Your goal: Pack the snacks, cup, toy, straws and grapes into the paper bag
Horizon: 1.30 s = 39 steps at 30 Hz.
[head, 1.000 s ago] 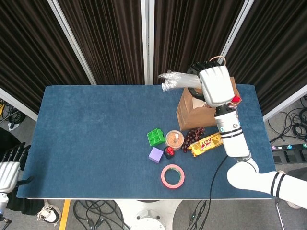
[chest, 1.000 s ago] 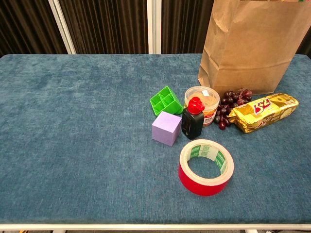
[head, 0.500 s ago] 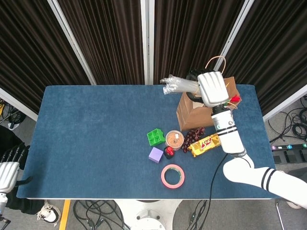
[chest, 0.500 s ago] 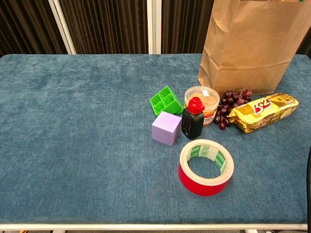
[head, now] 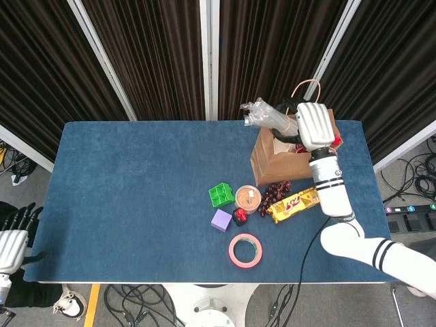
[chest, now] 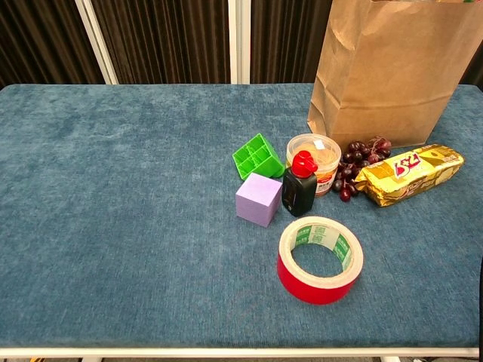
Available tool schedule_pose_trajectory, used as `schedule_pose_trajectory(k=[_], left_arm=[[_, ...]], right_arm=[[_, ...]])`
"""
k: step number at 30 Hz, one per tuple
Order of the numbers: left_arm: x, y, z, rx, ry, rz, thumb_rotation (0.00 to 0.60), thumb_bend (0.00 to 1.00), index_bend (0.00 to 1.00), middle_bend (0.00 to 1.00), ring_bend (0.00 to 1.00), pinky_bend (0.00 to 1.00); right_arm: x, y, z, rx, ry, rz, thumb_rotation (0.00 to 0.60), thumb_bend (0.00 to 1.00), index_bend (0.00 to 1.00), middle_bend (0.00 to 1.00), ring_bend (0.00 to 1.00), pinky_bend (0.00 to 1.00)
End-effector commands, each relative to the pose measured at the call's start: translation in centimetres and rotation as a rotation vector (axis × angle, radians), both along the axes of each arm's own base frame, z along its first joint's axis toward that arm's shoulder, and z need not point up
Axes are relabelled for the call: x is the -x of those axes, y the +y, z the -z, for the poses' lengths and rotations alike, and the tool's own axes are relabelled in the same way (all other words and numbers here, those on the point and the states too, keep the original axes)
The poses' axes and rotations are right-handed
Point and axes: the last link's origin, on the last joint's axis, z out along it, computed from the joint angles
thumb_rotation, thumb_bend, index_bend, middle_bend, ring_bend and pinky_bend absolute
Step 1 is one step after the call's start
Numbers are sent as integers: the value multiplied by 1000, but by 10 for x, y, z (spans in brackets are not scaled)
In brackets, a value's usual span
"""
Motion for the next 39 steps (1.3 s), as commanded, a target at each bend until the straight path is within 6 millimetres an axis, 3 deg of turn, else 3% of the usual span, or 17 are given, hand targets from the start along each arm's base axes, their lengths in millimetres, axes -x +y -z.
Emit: schedule_pose_trajectory(k=[1,8,13,21,27,32,39], left_arm=[[-1,0,1,1,1,1,600,56,70,39,0,114],[-1,1,1,5,4,1,600,56,70,39,0,114],[-1,0,0,3,3,0,600,57,70,39,0,114],[-3,1,2,8,2,4,600,57,70,39,0,114],[-5,2,2,5,0,11,600,57,70,39,0,114],[-7,2,2,3,-1,15,600,57,70,39,0,114],[-11,3,2,-1,-5,30,600,57,70,39,0,114]], right_arm=[[7,-2,-2,-22,-24,6,600,184,655,557,439,459],[17,1,-3,-75,-70,-6,600,20,488,474,315,362],[24,2,-9,-79,-88,-7,600,0,314,365,188,216],[22,5,-25,-53,-108,-34,600,0,268,334,147,175],[5,13,-42,-14,-120,-100,600,0,268,334,150,175],[-29,29,-55,18,-131,-217,600,0,267,337,157,175],[-64,62,-38,-45,-66,-344,600,0,265,340,167,172]])
